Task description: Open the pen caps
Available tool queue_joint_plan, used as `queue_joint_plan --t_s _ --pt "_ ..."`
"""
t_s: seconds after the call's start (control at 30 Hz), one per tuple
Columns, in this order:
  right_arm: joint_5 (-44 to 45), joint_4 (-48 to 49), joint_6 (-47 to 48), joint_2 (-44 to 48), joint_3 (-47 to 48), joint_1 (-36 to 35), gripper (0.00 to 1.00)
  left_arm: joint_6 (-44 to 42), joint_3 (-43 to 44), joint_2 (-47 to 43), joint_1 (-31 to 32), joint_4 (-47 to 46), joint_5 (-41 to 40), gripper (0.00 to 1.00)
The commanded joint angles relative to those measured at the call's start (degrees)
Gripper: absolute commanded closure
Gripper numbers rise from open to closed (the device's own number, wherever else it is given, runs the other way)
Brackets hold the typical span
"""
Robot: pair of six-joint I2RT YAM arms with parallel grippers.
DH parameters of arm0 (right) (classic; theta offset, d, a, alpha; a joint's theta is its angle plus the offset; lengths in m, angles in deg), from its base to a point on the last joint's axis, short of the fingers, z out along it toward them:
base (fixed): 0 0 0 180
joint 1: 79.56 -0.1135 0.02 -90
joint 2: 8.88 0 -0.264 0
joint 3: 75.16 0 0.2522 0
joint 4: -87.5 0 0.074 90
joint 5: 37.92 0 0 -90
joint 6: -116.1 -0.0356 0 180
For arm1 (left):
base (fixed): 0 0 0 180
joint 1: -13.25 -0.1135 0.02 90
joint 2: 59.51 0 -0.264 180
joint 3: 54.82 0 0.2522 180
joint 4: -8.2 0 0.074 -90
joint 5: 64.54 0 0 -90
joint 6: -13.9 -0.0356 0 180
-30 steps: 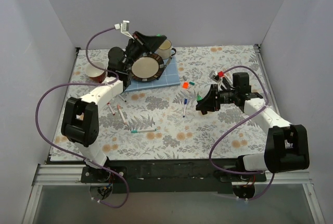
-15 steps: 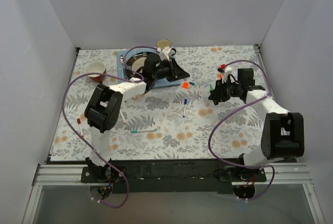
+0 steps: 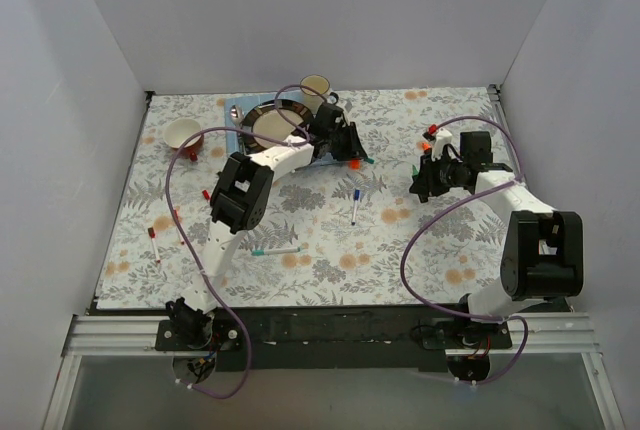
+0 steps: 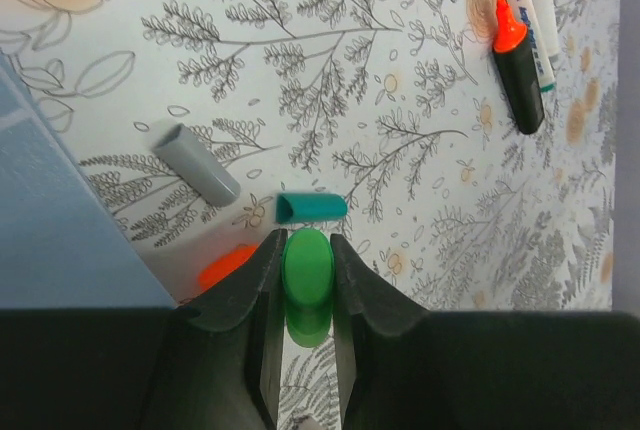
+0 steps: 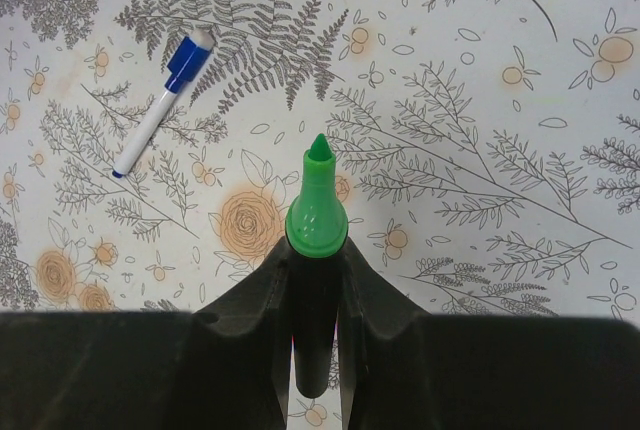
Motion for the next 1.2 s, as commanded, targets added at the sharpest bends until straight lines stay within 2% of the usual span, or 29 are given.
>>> queue_joint_plan --t_s 0.0,0.33,0.4,0.53,0.63,0.67,0.73,0.77,0.83,0.87,0.93,1.03,1.07,1.17 --pt "-1.38 -1.23 1.0 -0.73 2.2 0.79 0.99 -3.88 6.16 -0.28 0.5 4.63 -6.01 0.82" --pt "-0.86 -1.32 1.26 -1.35 2.38 1.15 0.99 -5.11 8.99 0.69 0.5 6.21 -7.07 0.58" --pt "-0.33 -1.14 1.61 -1.52 2.47 1.23 0.99 -5.29 8.99 0.16 0.5 6.21 -7.33 0.57" --pt "3.96 -0.79 3.19 -2.14 2.9 1.23 0.99 -6.6 8.9 -3.25 0.5 6.04 -7.6 0.53" --pt "7.21 -0.61 5.29 -3.54 5.0 1.06 0.99 -8.8 5.84 -7.47 0.32 4.55 -9.09 0.43" --pt "8.18 -1.75 6.18 -4.24 6.06 0.88 0.99 -9.94 4.34 -11.49 0.15 3.67 -9.27 0.36" --pt "10.9 -2.89 8.63 -7.04 8.43 0.18 0.99 -11.35 -1.45 -16.16 -0.38 0.69 -9.97 0.28" --pt "11.79 -4.47 9.34 -8.19 11.49 -0.08 0.99 -13.18 -4.26 -21.06 -0.56 -1.76 -10.06 0.19" --pt "13.46 -6.23 10.57 -12.83 15.19 -0.35 0.98 -14.6 -12.43 -27.06 -0.74 -4.23 -11.72 0.08" --pt "14.08 -9.46 11.62 -14.69 19.82 -0.44 0.97 -14.87 -15.16 -32.92 -0.91 -6.59 -12.25 0.02" --pt "15.74 -12.12 12.16 -20.3 23.89 -0.61 0.95 -14.52 -23.16 -38.05 -1.87 -8.37 -12.26 0.02" --pt "18.2 -15.46 12.42 -25.76 30.84 -0.88 0.91 -9.26 -32.1 -48.07 -5.56 -9.34 -6.83 0.02" --pt "18.65 -16.51 12.51 -26.74 32.07 -0.79 0.87 -7.68 -34.58 -50.09 -6.61 -11.69 -1.5 0.02" --pt "19.88 -18.1 12.43 -29.56 36.73 -0.88 0.79 -4.85 -41.62 -56.96 -9.52 -11.45 2.67 0.02"
